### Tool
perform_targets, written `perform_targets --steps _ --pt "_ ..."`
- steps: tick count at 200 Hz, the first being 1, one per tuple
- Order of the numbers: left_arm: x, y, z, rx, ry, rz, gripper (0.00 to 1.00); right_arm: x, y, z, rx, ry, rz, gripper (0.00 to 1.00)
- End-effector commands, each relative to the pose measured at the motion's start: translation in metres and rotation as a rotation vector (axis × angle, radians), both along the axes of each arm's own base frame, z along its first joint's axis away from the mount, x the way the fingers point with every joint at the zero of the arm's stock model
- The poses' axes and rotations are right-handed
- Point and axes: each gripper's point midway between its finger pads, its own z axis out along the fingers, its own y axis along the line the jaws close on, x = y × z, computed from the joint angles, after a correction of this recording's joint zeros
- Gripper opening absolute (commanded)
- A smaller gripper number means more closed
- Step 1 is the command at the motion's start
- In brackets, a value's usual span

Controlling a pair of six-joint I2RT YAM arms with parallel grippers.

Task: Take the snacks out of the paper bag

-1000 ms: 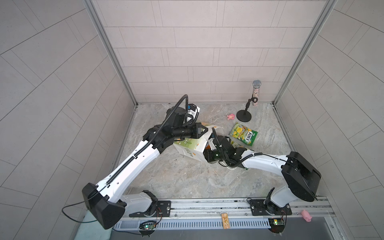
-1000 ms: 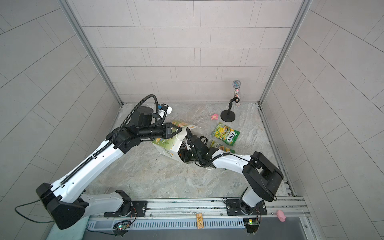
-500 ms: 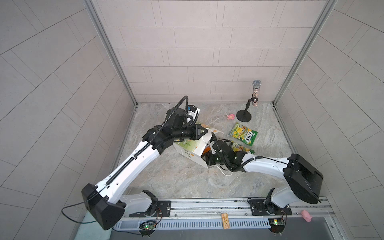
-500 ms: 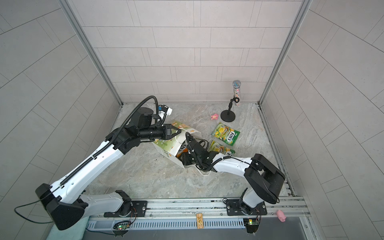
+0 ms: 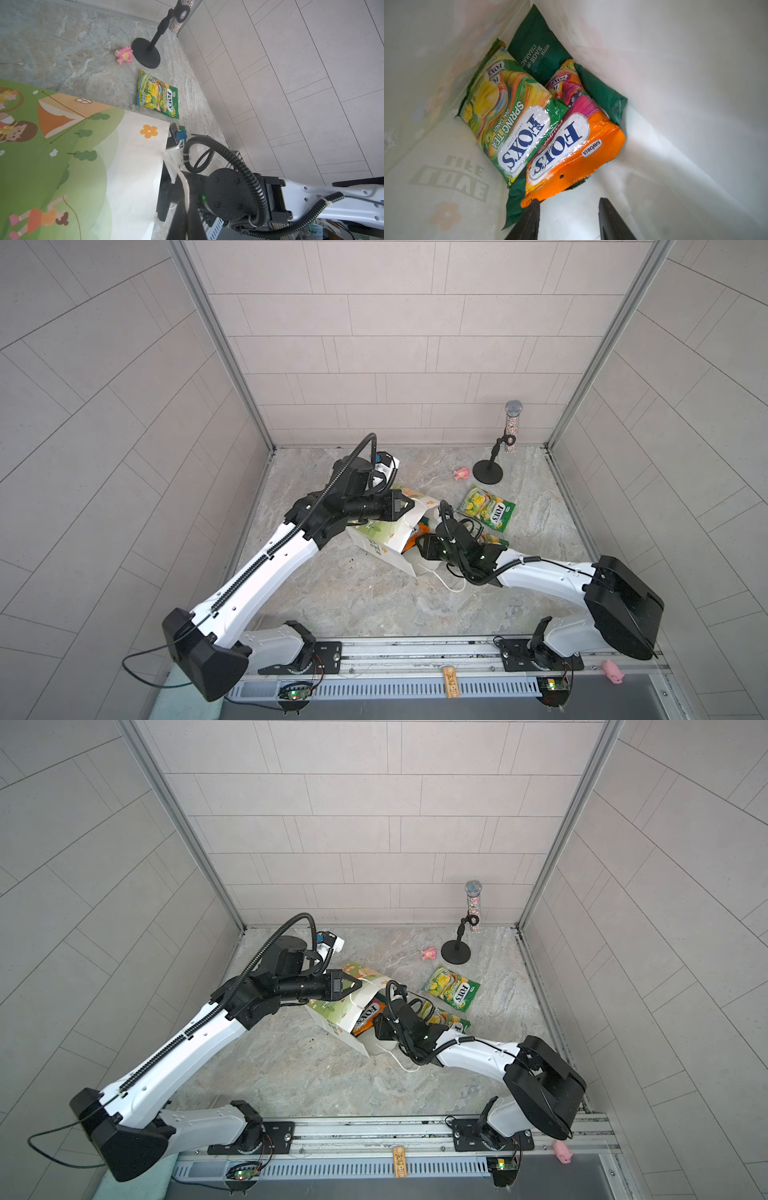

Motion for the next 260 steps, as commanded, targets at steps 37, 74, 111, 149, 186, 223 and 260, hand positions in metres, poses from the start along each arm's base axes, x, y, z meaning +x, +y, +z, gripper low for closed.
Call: perform_targets --steps 37,74,111,149,186,223,260 --pt "-0.002 0.000 0.008 -0.021 -0.020 0.000 0.00 0.012 0.018 -0.003 0.055 0.036 -0.021 0.43" --pt "0.000 -0.002 0.009 -0.025 -0.026 0.006 0.00 0.015 0.019 -0.012 0.040 0.073 -0.049 0.43" --pt "0.002 -0.002 0.008 -0.025 -0.025 0.012 0.00 0.018 0.013 -0.021 0.018 0.103 -0.089 0.42" --pt "0.002 -0.002 0.009 -0.026 -0.027 0.012 0.00 0.020 0.015 -0.025 0.024 0.129 -0.101 0.37" --pt "0.001 -0.001 0.008 -0.025 -0.024 0.013 0.00 0.020 0.015 -0.029 0.021 0.147 -0.108 0.37" --pt "0.002 -0.001 0.007 -0.024 -0.024 0.013 0.00 0.018 0.013 -0.029 0.015 0.158 -0.106 0.40" --pt "0.002 -0.001 0.006 -0.022 -0.023 0.016 0.00 0.018 0.008 -0.028 0.004 0.158 -0.115 0.44"
